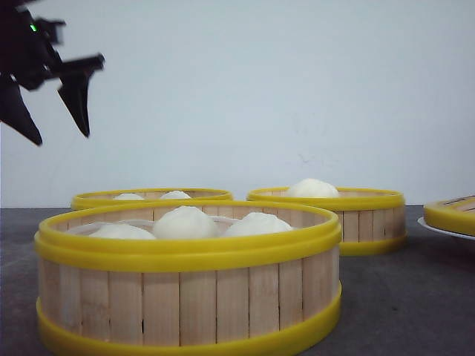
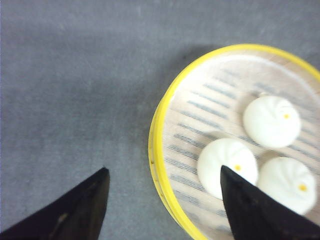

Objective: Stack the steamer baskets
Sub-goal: 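Reach the left gripper down and grasp the rim of the farther basket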

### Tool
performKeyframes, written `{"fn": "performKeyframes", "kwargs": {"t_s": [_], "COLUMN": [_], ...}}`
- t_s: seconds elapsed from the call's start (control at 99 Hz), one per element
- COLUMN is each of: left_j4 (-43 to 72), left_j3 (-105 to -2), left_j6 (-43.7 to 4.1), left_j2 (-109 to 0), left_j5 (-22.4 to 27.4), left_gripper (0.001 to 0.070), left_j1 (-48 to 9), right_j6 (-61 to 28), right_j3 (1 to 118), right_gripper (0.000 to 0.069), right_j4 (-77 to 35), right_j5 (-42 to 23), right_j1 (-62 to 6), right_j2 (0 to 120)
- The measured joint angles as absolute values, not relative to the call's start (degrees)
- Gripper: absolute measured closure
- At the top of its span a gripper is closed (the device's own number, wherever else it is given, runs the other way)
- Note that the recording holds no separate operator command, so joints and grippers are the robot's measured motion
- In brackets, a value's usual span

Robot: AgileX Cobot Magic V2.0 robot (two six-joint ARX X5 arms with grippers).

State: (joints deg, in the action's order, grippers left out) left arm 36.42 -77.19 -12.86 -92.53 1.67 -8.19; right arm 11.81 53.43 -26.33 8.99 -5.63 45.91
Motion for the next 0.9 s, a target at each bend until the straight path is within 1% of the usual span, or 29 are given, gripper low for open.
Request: {"fn": "performKeyframes", "kwargs": {"t_s": [0.081, 0.212, 0.283, 0.808, 0.849, 0.899], "left_j4": [37.56, 37.98, 37.98, 37.50, 37.43, 37.23], "left_j3": [-77.73, -77.73, -77.73, -77.73, -77.73, -77.87], "left_j6": [-12.86, -12.86, -12.86, -12.86, -12.86, -12.86], "left_j2": [-95.22, -98.78, -100.16, -104.53, -104.81, -105.19], "left_j5": [1.67, 1.67, 1.67, 1.41, 1.45, 1.56], "left_gripper": [0.0289, 0.0337, 0.0350, 0.0359, 0.0371, 0.0407], "left_j1": [-8.19, -8.27, -8.29, -8.43, -8.43, -8.51], "right_j6": [11.81, 11.81, 11.81, 11.84, 11.84, 11.84], "right_j3": [53.43, 53.43, 53.43, 53.43, 53.43, 53.43], "right_gripper": [0.0287, 0.0287, 0.0287, 0.0287, 0.0287, 0.0287], "right_j4": [-26.35, -26.41, -26.48, -26.55, -26.55, -26.55], "right_j5": [8.99, 8.99, 8.99, 8.99, 8.99, 8.97], "right_j1": [-5.63, -5.65, -5.63, -5.63, -5.65, -5.63], "right_j2": [45.91, 45.91, 45.91, 45.91, 45.91, 45.91]}}
